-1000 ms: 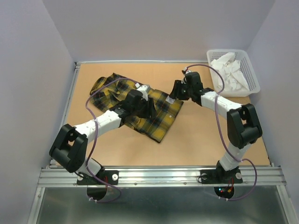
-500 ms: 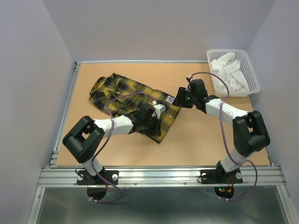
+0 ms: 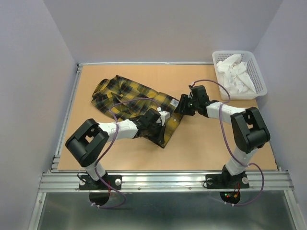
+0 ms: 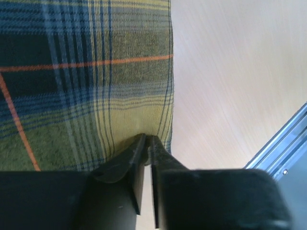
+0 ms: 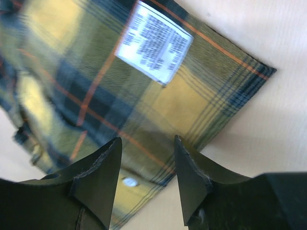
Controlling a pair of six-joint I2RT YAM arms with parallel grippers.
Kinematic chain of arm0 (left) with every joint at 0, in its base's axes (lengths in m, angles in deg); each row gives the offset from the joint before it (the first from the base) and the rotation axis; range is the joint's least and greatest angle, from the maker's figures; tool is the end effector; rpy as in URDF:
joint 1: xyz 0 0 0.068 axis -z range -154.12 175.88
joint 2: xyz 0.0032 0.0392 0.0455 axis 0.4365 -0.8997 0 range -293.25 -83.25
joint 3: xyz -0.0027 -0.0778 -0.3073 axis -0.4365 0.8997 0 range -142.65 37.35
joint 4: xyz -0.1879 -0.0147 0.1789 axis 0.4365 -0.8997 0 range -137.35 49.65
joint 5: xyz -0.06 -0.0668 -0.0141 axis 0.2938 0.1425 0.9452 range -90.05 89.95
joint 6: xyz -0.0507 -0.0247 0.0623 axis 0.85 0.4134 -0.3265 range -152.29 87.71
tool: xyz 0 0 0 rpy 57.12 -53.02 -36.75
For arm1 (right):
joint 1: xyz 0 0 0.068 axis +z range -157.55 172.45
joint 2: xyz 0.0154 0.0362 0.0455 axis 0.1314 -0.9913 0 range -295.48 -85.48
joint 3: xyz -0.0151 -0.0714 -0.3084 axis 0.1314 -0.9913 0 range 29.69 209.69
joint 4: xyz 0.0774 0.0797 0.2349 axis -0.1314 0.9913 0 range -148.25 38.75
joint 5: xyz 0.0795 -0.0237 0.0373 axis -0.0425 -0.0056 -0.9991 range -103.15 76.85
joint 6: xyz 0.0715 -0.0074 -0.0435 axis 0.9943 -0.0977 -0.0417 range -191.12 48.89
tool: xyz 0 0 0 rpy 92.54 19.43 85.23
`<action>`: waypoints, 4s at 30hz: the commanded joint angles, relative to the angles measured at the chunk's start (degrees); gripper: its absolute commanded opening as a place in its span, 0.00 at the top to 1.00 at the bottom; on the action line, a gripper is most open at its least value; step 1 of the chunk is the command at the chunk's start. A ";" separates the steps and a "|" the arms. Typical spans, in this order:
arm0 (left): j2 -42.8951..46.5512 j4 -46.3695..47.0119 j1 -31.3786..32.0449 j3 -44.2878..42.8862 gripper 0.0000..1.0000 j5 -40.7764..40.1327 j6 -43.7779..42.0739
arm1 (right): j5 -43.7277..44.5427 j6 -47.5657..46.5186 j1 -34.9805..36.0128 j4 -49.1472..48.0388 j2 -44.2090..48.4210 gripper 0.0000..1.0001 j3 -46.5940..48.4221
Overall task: Fold and stack the long sleeve shirts
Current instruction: Fold the shirt
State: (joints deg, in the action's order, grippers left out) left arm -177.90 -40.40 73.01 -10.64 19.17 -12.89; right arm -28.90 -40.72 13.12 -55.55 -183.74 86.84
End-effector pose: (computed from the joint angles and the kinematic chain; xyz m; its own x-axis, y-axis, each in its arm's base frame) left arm 0.2231 -0.2761 0.1817 -0.7480 0.3448 -0.5670 0.6331 0.6271 -0.4538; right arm 0.3595 0.1570 0.2046 -0.8232 0.2099 -0.5275 -0.1234 0.8408 0.5271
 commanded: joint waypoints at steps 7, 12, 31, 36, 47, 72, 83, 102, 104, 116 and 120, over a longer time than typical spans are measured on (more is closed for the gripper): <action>10.98 -0.65 0.33 -1.14 0.16 -9.46 -2.43 | 4.14 -2.96 -0.89 -2.17 -12.03 0.47 7.62; 9.15 -1.08 1.99 -4.48 0.10 -18.23 -6.82 | 4.85 -5.34 -3.26 -2.08 -16.96 0.47 14.30; -10.38 -11.11 14.65 -22.24 0.20 -47.17 -10.26 | 4.23 1.95 -14.25 4.15 8.95 0.00 0.86; -12.39 -12.25 17.10 -22.24 0.28 -46.56 -11.31 | 4.68 4.49 -15.22 5.03 14.40 0.00 -3.44; -17.40 -15.15 19.84 -25.75 0.39 -46.73 -10.96 | 1.69 8.63 -15.30 4.86 15.11 0.00 -8.45; -9.67 -18.49 16.94 -30.15 1.00 -45.77 -9.29 | -15.28 31.47 -12.41 -34.41 4.93 0.00 -22.78; -10.38 -19.37 16.94 -32.43 1.00 -43.40 -8.32 | -17.74 36.75 -5.90 -41.81 -11.33 0.00 -12.94; -8.27 -16.74 16.94 -30.94 0.83 -35.22 -5.95 | -16.42 33.69 -2.12 -42.34 -22.68 0.76 -1.95; -7.74 -16.03 16.85 -30.33 0.70 -35.39 -5.69 | -18.00 32.02 -2.12 -42.34 -22.59 0.91 -2.30; 7.89 -12.61 4.21 -24.71 0.11 -28.11 -1.56 | -22.75 0.58 -6.07 -6.87 -10.65 0.99 -1.43; 14.13 -11.81 -7.63 -19.44 0.07 -26.43 2.12 | -20.41 -18.99 -7.57 16.76 -12.29 0.99 11.09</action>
State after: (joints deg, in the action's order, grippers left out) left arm -168.63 -53.93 72.18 -33.59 -9.27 -14.33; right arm -51.34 -36.83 6.80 -65.01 -195.76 86.25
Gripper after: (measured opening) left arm 0.915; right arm 0.123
